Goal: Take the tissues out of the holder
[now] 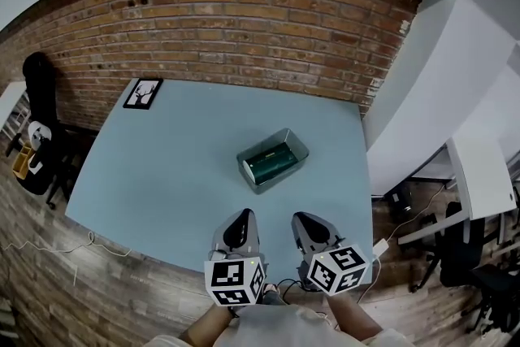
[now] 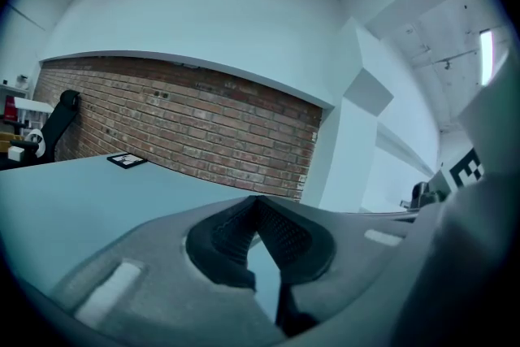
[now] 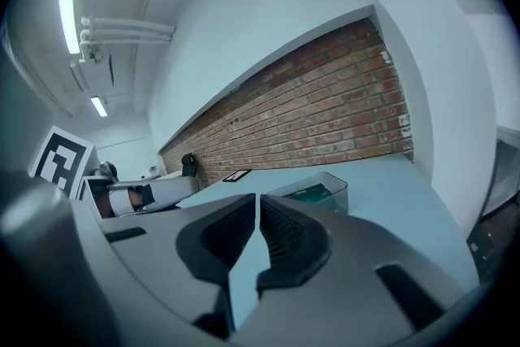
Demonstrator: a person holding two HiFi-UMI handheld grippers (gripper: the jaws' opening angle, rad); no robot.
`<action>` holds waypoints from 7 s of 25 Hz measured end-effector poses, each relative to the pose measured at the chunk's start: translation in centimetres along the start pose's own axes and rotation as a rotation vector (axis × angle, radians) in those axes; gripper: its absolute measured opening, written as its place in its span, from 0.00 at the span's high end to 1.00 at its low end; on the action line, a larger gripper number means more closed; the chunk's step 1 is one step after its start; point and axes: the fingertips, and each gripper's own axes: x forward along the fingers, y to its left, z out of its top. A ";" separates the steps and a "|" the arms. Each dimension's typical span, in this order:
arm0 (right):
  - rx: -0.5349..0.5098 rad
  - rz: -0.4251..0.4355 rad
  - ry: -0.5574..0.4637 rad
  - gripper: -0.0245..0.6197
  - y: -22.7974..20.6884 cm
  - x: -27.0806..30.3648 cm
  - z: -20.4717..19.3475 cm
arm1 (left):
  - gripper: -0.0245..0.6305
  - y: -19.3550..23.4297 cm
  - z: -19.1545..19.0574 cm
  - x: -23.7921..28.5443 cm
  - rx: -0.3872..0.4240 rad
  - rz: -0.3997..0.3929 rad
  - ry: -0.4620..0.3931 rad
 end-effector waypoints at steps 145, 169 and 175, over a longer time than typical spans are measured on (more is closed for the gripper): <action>-1.295 0.780 0.918 0.39 -3.5 18.5 -1.1 | 0.95 6.2 -3.0 4.7 -0.049 0.201 0.044; -1.150 0.672 0.926 0.39 -1.3 9.7 -3.1 | 0.95 2.7 -2.4 0.3 -0.010 0.081 0.036; -1.092 0.622 0.921 0.39 -1.1 7.8 -3.8 | 0.95 2.0 -2.3 -0.4 0.003 0.047 0.040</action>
